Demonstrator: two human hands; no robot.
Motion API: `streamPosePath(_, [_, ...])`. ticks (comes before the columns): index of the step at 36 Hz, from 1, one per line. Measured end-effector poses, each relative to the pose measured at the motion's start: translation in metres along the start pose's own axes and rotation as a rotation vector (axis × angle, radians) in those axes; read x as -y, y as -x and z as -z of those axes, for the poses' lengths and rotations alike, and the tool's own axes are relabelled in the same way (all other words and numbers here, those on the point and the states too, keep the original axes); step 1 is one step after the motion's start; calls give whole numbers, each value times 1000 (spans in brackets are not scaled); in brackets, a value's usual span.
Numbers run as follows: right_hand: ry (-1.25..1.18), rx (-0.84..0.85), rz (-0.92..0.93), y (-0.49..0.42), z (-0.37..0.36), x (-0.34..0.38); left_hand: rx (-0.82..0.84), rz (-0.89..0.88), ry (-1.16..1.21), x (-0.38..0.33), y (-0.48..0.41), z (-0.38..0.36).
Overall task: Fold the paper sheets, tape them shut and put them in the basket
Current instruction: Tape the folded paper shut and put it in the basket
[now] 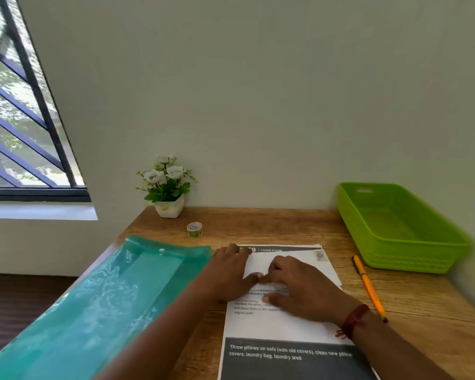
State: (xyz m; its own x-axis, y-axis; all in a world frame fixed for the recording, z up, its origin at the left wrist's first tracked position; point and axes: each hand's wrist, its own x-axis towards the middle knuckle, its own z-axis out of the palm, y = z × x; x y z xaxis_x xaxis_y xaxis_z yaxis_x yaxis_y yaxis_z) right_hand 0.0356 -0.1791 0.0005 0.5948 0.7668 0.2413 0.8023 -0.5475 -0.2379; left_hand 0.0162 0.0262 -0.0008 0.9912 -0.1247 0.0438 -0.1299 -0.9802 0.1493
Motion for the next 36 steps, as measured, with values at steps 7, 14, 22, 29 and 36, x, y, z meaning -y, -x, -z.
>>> streamPosePath(7, [-41,-34,-65,0,-1,-7,-19,8,-152,3,0,6])
streamPosePath(14, [-78,-55,-91,-1,0,-9,-120,11,-162,-3,5,8])
streamPosePath(22, [-89,-43,-87,-7,0,-9,-184,163,18,-2,3,20])
streamPosePath(29, [-100,-46,-101,-3,4,-10,-41,297,213,-1,-10,32])
streamPosePath(36, [-61,-38,-76,1,5,-19,-14,275,239,-1,-1,36])
